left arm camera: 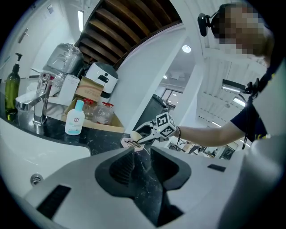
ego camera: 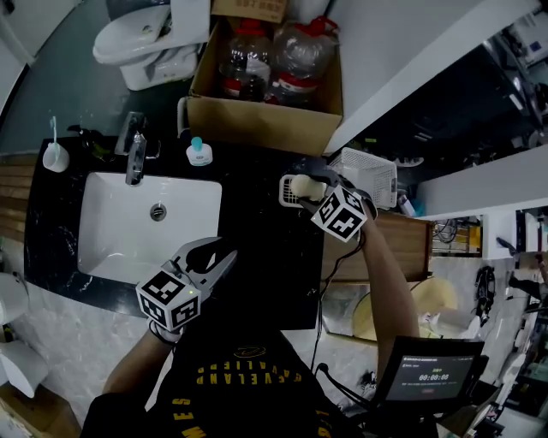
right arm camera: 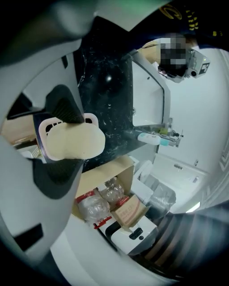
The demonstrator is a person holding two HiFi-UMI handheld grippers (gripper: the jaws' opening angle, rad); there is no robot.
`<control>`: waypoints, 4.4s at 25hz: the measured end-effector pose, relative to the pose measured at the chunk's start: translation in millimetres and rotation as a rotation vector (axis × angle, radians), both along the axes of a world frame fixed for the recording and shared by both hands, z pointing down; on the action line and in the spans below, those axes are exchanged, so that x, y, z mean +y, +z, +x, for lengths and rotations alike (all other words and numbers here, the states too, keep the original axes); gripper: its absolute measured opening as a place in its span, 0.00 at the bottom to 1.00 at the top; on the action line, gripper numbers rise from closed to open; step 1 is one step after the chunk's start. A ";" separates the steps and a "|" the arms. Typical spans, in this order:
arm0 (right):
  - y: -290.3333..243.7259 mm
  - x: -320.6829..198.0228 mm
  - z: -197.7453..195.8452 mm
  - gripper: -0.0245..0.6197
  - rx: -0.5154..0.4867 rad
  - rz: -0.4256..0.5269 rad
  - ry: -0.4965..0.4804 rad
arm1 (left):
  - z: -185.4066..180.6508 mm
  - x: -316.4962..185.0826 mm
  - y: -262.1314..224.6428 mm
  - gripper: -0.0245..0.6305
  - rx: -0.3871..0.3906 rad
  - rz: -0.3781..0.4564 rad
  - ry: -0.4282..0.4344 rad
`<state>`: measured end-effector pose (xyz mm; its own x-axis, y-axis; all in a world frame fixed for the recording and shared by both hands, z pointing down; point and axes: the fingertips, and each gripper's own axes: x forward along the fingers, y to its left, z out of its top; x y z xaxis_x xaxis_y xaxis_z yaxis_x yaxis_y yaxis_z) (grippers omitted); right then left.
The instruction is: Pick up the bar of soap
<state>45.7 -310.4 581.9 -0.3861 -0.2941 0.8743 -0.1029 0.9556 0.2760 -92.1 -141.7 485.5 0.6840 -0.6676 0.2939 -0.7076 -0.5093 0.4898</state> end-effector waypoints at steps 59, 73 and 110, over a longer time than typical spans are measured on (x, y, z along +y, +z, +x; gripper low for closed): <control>-195.9 204.9 -15.4 0.45 -1.346 -0.134 0.635 | 100.2 67.5 -46.4 0.22 0.093 0.010 0.272; -211.5 206.0 -9.6 0.45 -1.410 -0.146 0.625 | 105.8 63.2 -46.1 0.22 0.118 0.018 0.280; -221.7 201.7 -11.1 0.45 -1.468 -0.166 0.583 | 93.2 59.3 -42.2 0.22 0.134 0.002 0.253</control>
<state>34.6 -108.7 360.2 -0.7608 -0.6404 -0.1047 -0.5220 0.6998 -0.4876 1.1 -82.4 443.3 0.8615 -0.4715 0.1885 -0.4870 -0.6621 0.5696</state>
